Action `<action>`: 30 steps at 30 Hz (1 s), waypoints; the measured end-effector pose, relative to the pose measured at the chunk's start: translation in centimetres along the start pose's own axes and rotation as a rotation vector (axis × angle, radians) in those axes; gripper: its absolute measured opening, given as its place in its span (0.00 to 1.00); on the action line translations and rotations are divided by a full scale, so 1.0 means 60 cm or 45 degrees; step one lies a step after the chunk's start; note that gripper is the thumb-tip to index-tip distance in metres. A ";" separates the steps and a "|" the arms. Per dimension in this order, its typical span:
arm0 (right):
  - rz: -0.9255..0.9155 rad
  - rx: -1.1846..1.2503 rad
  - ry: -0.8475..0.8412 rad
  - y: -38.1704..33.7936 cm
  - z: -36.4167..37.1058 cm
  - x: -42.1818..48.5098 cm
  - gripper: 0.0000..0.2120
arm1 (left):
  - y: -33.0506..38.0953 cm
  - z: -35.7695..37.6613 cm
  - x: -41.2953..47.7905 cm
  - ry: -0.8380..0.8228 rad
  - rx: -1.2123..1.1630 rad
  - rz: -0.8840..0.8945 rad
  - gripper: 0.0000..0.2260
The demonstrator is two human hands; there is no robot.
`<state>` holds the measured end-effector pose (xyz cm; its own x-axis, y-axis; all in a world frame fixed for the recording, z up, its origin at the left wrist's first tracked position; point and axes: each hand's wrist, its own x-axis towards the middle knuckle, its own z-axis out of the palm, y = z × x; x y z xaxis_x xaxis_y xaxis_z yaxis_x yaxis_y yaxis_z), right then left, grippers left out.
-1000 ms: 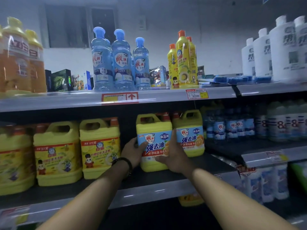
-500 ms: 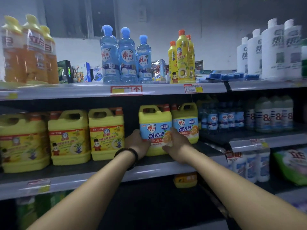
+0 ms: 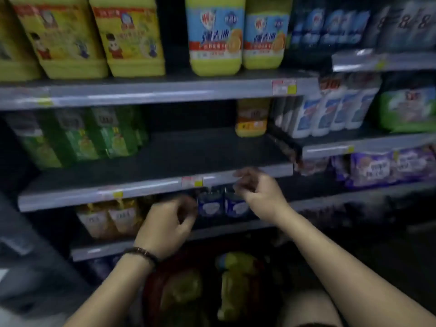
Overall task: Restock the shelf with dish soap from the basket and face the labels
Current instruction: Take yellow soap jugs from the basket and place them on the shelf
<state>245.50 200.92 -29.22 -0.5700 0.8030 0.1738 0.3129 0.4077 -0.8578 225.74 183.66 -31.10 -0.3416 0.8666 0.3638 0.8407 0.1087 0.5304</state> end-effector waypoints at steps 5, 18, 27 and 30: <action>0.304 -0.081 -0.107 0.210 0.116 -0.100 0.11 | -0.125 0.154 -0.133 -0.491 0.149 -0.374 0.02; 0.758 -0.383 -0.208 0.428 0.289 -0.232 0.23 | -0.152 0.301 -0.226 -0.471 -0.058 -0.585 0.05; 0.610 -0.547 -0.369 0.454 0.272 -0.128 0.37 | -0.165 0.305 -0.229 -0.557 -0.126 -0.590 0.08; 0.588 -0.547 -0.389 0.466 0.279 -0.114 0.36 | -0.177 0.301 -0.232 -0.578 -0.151 -0.602 0.07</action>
<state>245.44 199.54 -62.46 -0.4748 0.8030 -0.3602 0.8111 0.2404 -0.5333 229.18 179.22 -55.64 -0.4296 0.8607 -0.2733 0.5831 0.4954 0.6439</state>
